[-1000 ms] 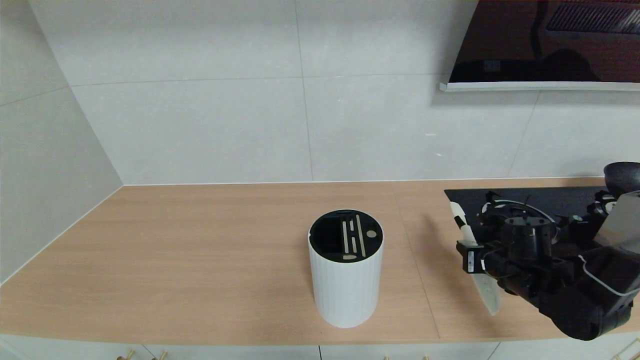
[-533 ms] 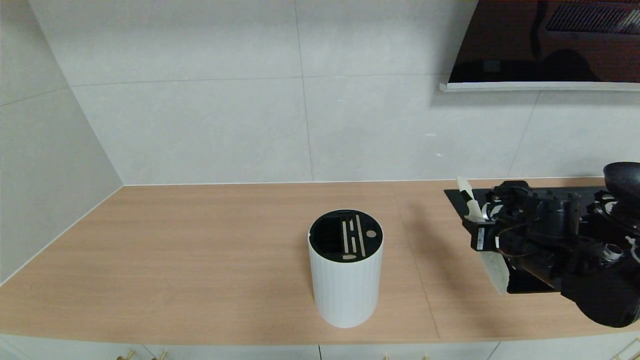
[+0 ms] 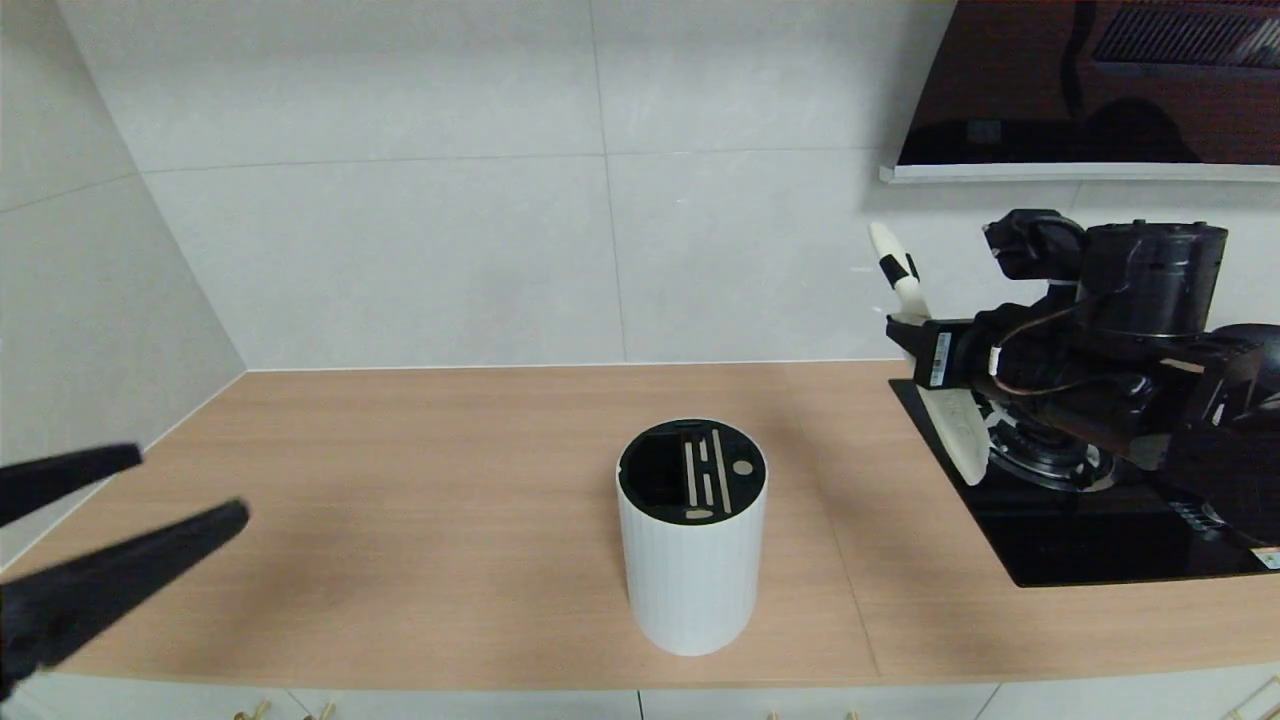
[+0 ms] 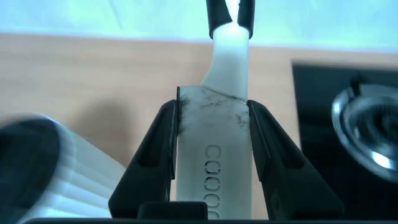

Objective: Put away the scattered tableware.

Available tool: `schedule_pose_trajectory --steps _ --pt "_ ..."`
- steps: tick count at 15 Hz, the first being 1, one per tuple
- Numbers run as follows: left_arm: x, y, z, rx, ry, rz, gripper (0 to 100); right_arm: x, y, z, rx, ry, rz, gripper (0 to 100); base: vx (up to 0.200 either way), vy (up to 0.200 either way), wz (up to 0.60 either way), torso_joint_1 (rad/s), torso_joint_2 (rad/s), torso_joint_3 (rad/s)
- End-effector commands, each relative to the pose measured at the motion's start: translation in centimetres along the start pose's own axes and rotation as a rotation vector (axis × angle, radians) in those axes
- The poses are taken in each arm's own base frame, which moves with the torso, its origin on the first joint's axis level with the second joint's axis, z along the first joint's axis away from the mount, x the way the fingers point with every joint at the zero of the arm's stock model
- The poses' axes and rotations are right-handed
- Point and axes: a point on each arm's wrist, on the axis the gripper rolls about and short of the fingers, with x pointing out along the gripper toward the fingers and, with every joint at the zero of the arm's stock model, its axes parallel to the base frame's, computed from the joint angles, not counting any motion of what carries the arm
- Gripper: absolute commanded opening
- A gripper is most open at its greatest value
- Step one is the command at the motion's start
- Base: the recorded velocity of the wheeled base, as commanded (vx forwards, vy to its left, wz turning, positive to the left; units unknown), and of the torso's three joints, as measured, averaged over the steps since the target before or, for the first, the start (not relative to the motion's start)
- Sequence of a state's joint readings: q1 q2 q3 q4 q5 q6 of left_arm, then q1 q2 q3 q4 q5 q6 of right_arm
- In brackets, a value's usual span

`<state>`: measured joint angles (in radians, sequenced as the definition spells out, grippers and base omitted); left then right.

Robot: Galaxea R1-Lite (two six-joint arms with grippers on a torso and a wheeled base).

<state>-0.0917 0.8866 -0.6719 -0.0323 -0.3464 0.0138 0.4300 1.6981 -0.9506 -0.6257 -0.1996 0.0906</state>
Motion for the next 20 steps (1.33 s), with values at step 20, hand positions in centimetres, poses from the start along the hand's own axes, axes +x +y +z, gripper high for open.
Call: schedule_pose_trajectory --steps 20 --pt "18.4 -6.4 -0.1 -0.566 0.023 -0.456 100 -5.8 11.5 -1.2 0.031 0.038 0.402 0 0.000 0.000 0.00 0.000 0.00 0.000"
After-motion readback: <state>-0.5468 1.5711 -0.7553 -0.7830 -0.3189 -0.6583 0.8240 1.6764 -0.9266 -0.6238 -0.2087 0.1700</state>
